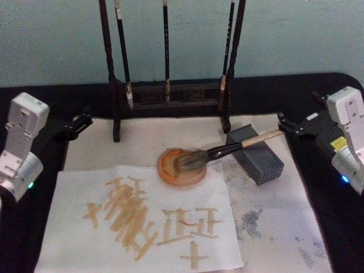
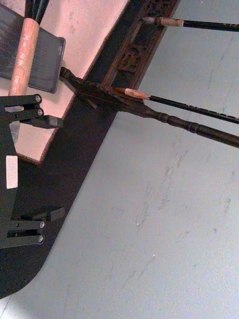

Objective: Pick up the brush from the inkstone, write on the paper, then place the brush back to its original position.

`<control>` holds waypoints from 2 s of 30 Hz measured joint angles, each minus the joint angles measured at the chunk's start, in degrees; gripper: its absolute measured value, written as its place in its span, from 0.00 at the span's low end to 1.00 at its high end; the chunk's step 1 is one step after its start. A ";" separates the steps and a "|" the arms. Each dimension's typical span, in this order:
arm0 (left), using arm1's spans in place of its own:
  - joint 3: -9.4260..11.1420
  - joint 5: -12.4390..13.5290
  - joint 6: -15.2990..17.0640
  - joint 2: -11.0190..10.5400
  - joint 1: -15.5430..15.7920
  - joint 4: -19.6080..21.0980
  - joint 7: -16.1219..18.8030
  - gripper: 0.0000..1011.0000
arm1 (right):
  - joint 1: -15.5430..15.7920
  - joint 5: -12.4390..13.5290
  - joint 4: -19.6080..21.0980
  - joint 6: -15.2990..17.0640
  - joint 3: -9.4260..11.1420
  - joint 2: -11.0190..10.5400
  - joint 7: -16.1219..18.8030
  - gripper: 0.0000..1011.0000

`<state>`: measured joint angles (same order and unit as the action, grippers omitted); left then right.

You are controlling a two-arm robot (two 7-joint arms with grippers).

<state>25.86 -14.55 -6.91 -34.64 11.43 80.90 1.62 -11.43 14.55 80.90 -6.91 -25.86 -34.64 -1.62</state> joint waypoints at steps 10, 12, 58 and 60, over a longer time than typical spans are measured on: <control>0.00 0.00 0.00 0.00 0.00 0.00 0.00 0.99 | 0.00 0.00 0.00 0.00 0.00 0.00 0.00 0.99; 0.00 0.00 0.00 0.00 0.00 0.00 0.00 0.99 | 0.00 0.00 0.00 0.00 0.00 -0.01 0.00 0.99; 0.00 0.00 0.00 0.00 0.00 0.00 0.00 0.99 | 0.48 1.32 0.10 0.24 0.96 0.11 1.12 0.99; 0.00 0.00 0.00 0.00 0.00 0.00 0.00 0.99 | 0.87 2.11 0.33 0.45 1.60 0.18 1.67 0.99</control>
<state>25.86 -14.55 -6.91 -34.65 11.43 80.90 1.62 -10.56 16.65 81.23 -6.46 -24.27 -34.46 0.05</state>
